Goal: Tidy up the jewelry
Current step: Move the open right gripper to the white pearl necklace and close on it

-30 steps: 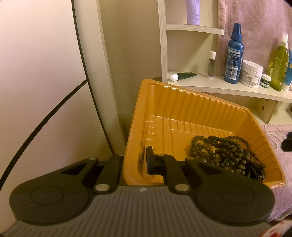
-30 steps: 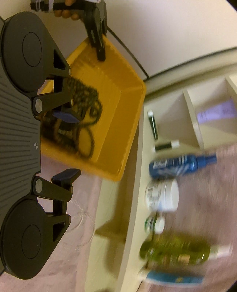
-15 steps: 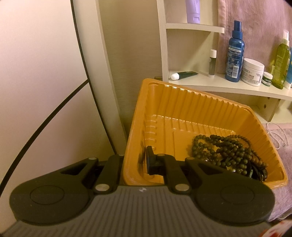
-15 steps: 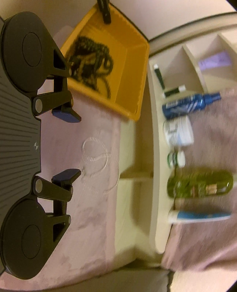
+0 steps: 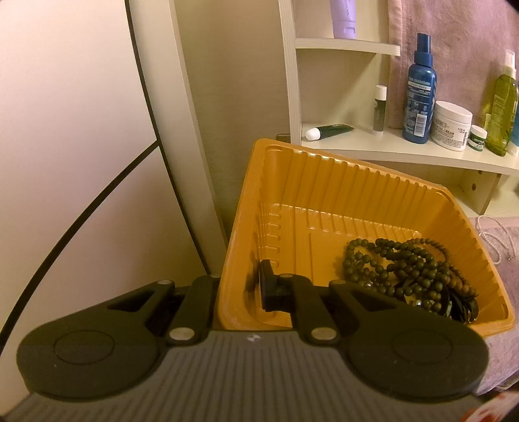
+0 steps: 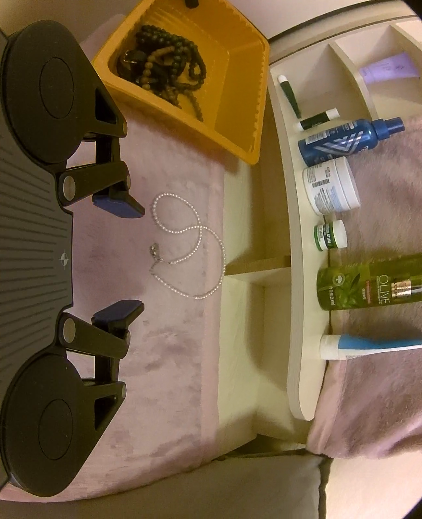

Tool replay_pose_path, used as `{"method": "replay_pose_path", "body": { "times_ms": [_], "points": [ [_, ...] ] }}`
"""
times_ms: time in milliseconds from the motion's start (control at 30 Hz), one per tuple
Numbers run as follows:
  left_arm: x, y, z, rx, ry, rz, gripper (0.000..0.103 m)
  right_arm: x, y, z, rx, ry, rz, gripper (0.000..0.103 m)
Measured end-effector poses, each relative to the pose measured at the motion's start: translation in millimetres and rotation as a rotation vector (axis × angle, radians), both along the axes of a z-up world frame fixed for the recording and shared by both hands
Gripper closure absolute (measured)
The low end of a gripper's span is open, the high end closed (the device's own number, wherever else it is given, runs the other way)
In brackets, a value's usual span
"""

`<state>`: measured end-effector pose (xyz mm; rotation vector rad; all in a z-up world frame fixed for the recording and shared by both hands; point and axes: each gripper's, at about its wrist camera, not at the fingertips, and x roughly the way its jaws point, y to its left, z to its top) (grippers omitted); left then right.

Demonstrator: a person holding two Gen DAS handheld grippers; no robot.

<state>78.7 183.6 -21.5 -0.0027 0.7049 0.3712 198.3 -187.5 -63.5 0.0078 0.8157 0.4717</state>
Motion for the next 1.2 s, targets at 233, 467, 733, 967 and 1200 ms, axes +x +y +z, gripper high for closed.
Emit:
{"method": "replay_pose_path", "body": {
  "times_ms": [233, 467, 733, 967, 1200],
  "points": [
    [0, 0, 0, -0.001, 0.001, 0.001, 0.094, 8, 4, -1, -0.016, -0.011, 0.011, 0.047],
    [0, 1, -1, -0.001, 0.002, 0.001, 0.094, 16, 3, -6, -0.022, -0.019, 0.012, 0.047],
    [0, 0, 0, -0.001, 0.002, 0.001, 0.094, 29, 3, -15, -0.009, -0.048, 0.016, 0.047],
    [0, 0, 0, -0.001, 0.002, 0.0, 0.094, 43, 12, -25, -0.018, -0.068, 0.017, 0.047],
    [-1, 2, -1, -0.002, 0.002, -0.001, 0.094, 47, 21, -35, -0.082, -0.124, 0.034, 0.065]
  ]
}}
